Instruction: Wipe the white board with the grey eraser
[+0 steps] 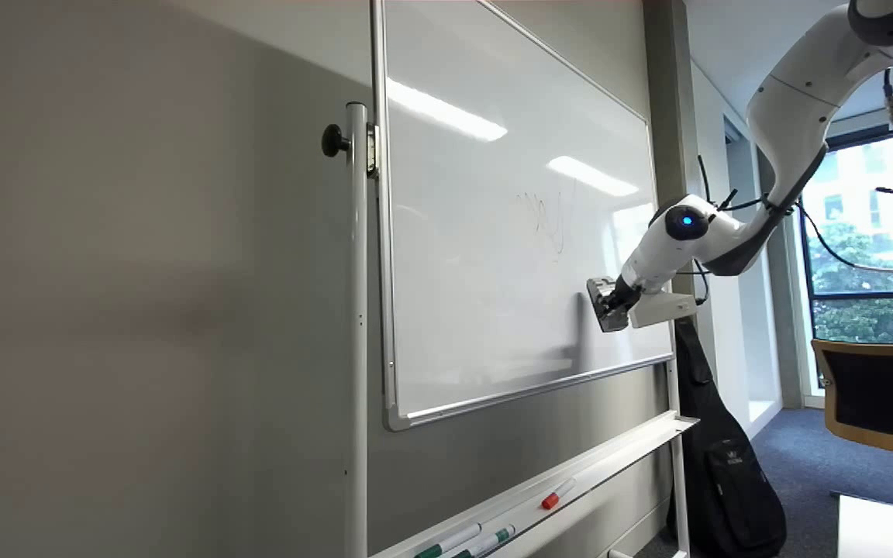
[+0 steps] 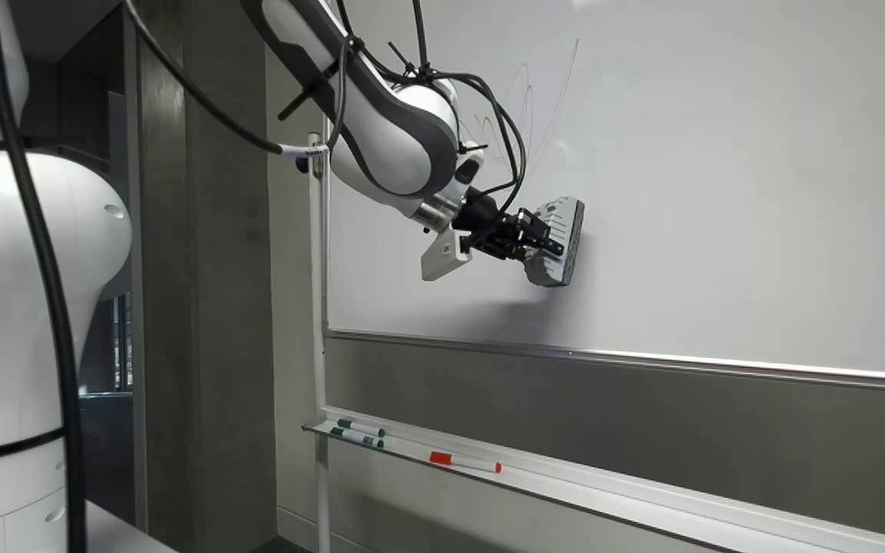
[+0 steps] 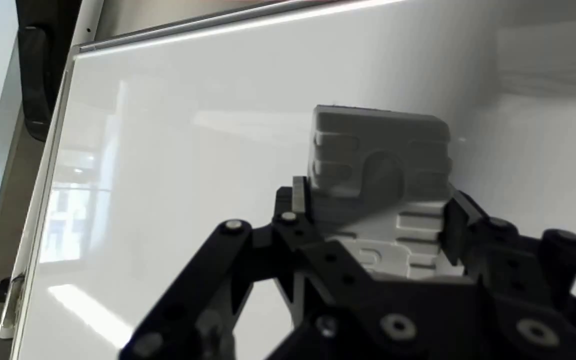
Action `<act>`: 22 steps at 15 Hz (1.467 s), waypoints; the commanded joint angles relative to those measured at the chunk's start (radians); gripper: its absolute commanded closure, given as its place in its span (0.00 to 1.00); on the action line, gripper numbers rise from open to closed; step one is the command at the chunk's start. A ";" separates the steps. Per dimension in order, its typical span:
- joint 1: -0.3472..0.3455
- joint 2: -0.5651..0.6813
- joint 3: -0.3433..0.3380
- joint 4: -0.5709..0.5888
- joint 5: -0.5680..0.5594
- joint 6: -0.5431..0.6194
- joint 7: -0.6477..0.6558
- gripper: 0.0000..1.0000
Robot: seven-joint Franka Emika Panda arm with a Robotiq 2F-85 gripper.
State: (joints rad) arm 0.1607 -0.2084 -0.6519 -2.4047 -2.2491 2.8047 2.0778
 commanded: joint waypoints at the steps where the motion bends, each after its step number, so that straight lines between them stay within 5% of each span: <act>1: -0.002 -0.134 0.006 -0.058 -0.068 0.017 0.022 0.62; 13: 0.026 -0.401 -0.029 -0.087 -0.165 0.205 0.010 0.62; 22: 0.253 -0.515 -0.142 -0.092 -0.368 0.234 0.021 0.62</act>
State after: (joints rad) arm 0.3411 -0.7053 -0.7335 -2.4960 -2.5626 3.0211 2.0783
